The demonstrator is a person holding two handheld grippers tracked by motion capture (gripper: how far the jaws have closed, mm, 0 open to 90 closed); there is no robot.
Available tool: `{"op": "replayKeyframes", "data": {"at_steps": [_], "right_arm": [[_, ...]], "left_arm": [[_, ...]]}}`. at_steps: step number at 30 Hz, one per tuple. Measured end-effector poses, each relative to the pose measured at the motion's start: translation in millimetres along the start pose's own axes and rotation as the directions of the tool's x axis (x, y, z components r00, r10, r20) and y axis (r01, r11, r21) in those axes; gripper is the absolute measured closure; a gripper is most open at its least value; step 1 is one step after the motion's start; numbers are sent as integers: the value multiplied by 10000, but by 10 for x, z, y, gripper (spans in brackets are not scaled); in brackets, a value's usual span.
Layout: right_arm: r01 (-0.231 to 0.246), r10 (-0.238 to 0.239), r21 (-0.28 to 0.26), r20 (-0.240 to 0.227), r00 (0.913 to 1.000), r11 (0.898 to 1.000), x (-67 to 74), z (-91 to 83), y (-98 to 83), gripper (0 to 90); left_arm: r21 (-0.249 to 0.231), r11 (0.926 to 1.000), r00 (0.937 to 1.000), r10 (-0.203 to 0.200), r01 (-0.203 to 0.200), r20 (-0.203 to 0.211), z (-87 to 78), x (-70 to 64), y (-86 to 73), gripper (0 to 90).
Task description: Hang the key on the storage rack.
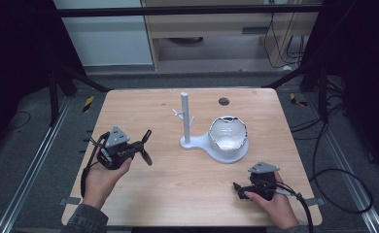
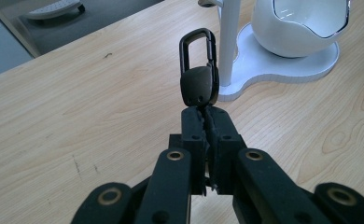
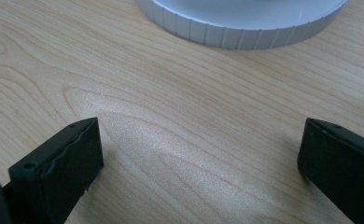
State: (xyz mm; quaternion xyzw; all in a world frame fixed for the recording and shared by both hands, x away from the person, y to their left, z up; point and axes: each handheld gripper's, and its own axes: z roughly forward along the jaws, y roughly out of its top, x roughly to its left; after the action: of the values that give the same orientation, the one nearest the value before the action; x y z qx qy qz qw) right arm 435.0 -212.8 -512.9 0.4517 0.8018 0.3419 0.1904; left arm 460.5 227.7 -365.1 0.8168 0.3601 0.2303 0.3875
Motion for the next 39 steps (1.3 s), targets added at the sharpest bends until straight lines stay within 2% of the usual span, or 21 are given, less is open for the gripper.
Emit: {"op": "replayKeyframes", "data": {"at_steps": [15, 19, 24, 39], "right_arm": [[105, -105, -46, 56, 9999, 9999, -4, 5, -5, 5], [113, -113, -49, 63, 9999, 9999, -4, 4, -5, 5], [112, -112, -49, 65, 9999, 9999, -4, 5, -5, 5], [104, -104, -46, 67, 9999, 9999, -3, 4, -6, 5]], "left_arm": [[-248, 9997, 10000, -54, 54, 12, 17, -9, 136, 859], [-240, 9997, 10000, 81, -80, 31, 18, -28, 180, 859], [-343, 9994, 10000, -25, 26, 44, 32, -45, 214, 858], [-441, 9989, 9997, 187, -180, 161, 82, -117, 362, 856]]}}
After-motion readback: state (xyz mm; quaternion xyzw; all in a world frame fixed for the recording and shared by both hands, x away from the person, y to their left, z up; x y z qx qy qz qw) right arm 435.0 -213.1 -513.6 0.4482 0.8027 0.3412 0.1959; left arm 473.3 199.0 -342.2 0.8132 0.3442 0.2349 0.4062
